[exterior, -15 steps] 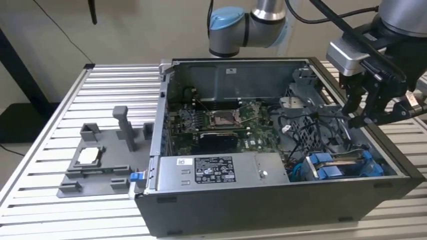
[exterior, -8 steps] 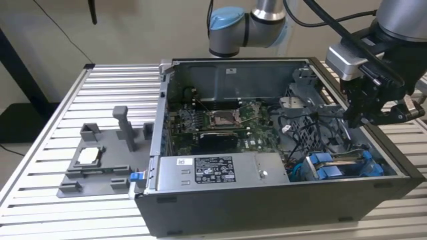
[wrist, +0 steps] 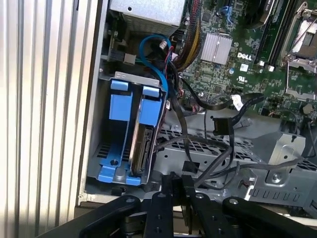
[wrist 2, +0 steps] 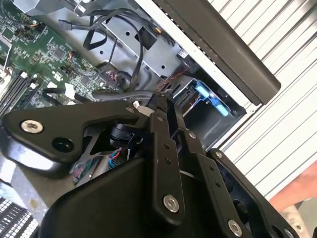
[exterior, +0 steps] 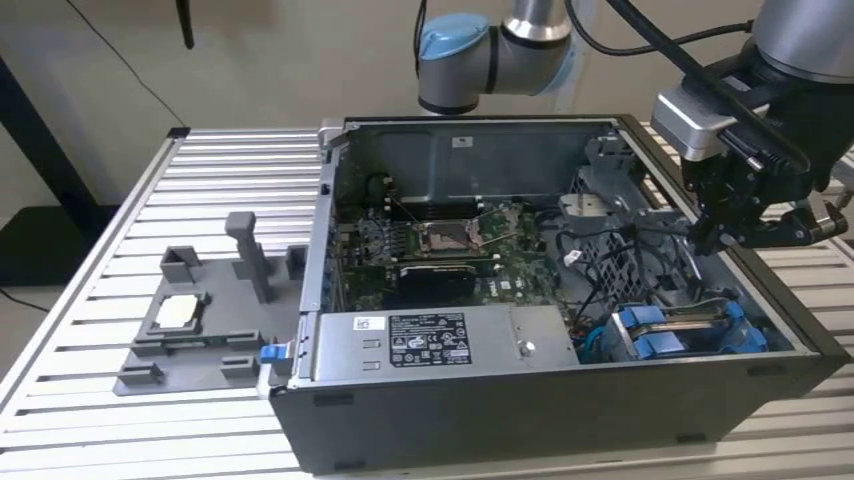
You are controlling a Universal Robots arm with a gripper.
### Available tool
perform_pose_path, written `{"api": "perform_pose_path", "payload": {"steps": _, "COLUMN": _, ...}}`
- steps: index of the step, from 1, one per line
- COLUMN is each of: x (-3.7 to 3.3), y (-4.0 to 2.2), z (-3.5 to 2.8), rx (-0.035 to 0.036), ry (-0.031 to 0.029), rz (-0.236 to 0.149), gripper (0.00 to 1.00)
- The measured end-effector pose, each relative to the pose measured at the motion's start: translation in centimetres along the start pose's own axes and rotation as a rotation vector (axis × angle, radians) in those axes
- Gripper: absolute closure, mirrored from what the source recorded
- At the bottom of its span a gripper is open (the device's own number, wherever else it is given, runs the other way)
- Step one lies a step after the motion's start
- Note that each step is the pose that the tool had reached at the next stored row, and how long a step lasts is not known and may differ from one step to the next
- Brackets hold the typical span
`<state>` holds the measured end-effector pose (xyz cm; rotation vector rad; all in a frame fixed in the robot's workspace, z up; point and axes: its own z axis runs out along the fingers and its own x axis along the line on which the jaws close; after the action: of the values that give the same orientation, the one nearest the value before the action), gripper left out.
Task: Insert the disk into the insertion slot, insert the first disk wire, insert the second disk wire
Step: 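Insert the first disk wire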
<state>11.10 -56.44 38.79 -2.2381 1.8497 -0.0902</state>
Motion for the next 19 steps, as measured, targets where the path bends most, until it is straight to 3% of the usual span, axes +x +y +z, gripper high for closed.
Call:
{"api": "perform_pose_path", "payload": {"steps": 3, "x": 0.00, "y": -0.01, "z": 0.01, "rx": -0.0005, "ry": 0.0000, "rz": 0.000, "gripper": 0.81}}
{"api": "perform_pose_path", "payload": {"steps": 7, "x": 0.00, "y": -0.02, "z": -0.04, "rx": -0.0015, "ry": 0.0049, "rz": -0.001, "gripper": 0.81}}
{"api": "perform_pose_path", "payload": {"steps": 9, "x": -0.02, "y": -0.05, "z": -0.15, "rx": -0.0013, "ry": 0.0054, "rz": -0.001, "gripper": 0.79}}
{"api": "perform_pose_path", "payload": {"steps": 10, "x": -0.03, "y": -0.05, "z": -0.18, "rx": -0.0010, "ry": 0.0061, "rz": -0.001, "gripper": 0.73}}
{"api": "perform_pose_path", "payload": {"steps": 19, "x": -0.15, "y": -0.06, "z": -0.33, "rx": -0.0001, "ry": 0.0194, "rz": -0.004, "gripper": 0.73}}
